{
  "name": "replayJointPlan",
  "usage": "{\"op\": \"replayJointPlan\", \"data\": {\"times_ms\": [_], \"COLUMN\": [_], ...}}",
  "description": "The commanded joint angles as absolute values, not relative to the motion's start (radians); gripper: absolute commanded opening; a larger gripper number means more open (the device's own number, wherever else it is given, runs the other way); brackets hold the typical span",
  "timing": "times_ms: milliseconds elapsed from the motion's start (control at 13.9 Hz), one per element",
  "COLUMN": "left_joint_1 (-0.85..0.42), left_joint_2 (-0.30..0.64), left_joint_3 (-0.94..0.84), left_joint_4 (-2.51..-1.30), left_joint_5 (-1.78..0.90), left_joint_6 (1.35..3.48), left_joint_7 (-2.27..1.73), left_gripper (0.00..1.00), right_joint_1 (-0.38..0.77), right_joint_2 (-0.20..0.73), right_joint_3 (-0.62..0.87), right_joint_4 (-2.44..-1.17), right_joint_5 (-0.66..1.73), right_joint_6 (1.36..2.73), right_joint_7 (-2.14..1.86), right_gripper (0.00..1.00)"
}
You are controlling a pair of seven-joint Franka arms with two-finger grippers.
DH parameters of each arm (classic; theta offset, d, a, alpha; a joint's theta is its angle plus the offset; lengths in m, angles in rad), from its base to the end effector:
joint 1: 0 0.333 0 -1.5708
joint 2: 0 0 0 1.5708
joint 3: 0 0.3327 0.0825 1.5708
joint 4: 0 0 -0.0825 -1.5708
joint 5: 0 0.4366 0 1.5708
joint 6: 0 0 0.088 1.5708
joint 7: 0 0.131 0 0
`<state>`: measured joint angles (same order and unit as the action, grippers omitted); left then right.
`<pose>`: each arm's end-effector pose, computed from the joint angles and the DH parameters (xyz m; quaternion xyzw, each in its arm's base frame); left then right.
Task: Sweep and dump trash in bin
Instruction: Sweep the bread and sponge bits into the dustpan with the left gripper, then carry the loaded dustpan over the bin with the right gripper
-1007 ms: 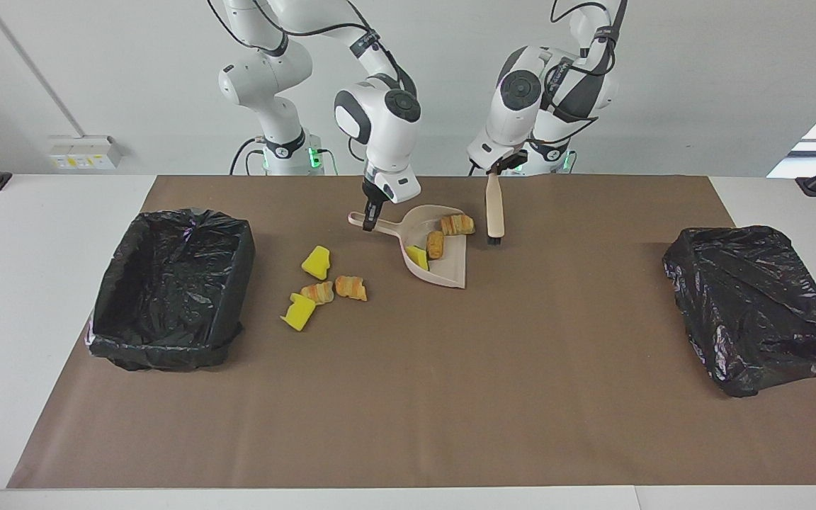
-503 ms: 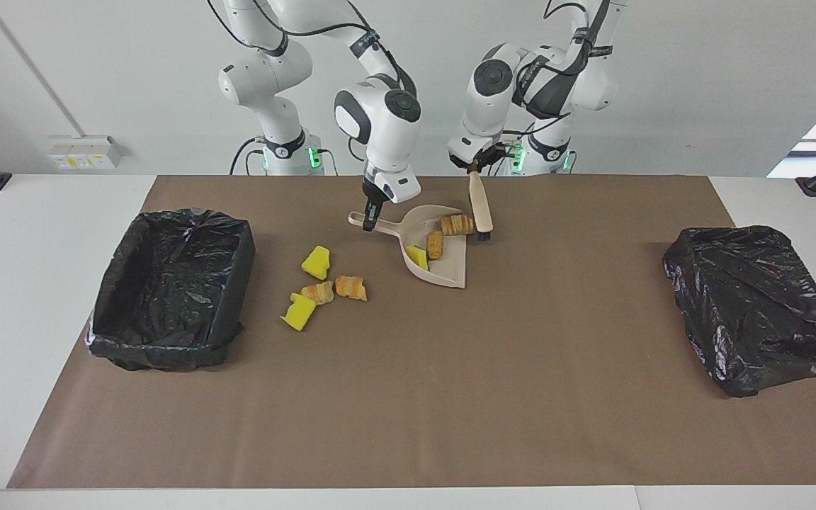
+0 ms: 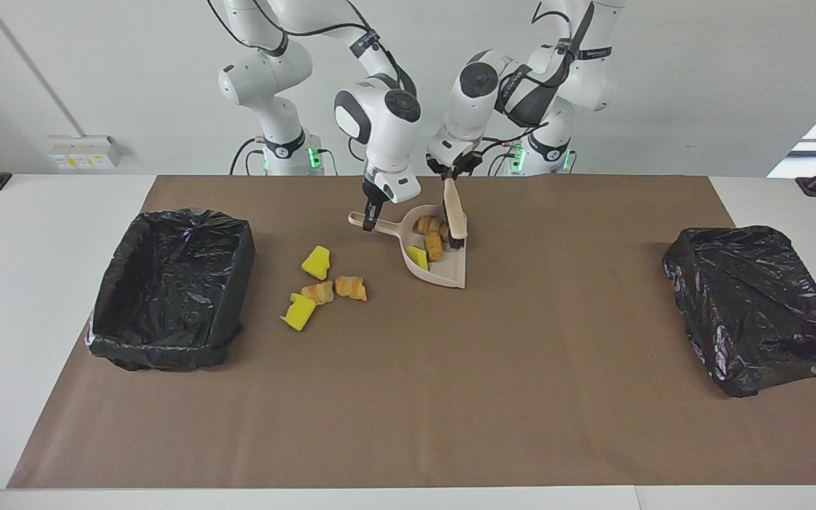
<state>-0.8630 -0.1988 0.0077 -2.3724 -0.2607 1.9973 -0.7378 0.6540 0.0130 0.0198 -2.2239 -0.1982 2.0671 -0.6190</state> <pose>0.3032 -0.3815 0.3538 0.9896 0.0057 -0.1425 0.0172 0.4361 0.3298 0.3168 0.7588 0.6406 -0.0821 0.0848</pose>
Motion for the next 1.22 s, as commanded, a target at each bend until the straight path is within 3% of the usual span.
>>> {"op": "replayJointPlan", "data": {"times_ms": [0,360,575,1151], "left_joint_1": [-0.858,-0.776,-0.776,-0.825], "left_joint_2": [-0.219,-0.339,-0.382,-0.388], "left_joint_3": [0.031,0.029,0.021,-0.127], "left_joint_4": [-2.338,-2.342,-2.390,-2.516], "left_joint_5": [-0.270,-0.203,-0.190,-0.192], "left_joint_6": [1.892,1.746,1.749,1.975], "left_joint_7": [-0.698,-0.681,-0.698,-0.929], "left_gripper": [0.00,0.00,0.00,0.00], "right_joint_1": [0.655,0.647,0.615,0.352], "right_joint_2": [0.015,0.011,-0.049,-0.259], "right_joint_3": [0.020,0.020,0.017,-0.073], "right_joint_4": [-2.230,-2.223,-2.220,-2.077], "right_joint_5": [-0.230,-0.229,-0.218,-0.140], "right_joint_6": [2.080,2.074,2.028,1.758], "right_joint_7": [-0.592,-0.589,-0.589,-0.805], "right_gripper": [0.00,0.00,0.00,0.00]}}
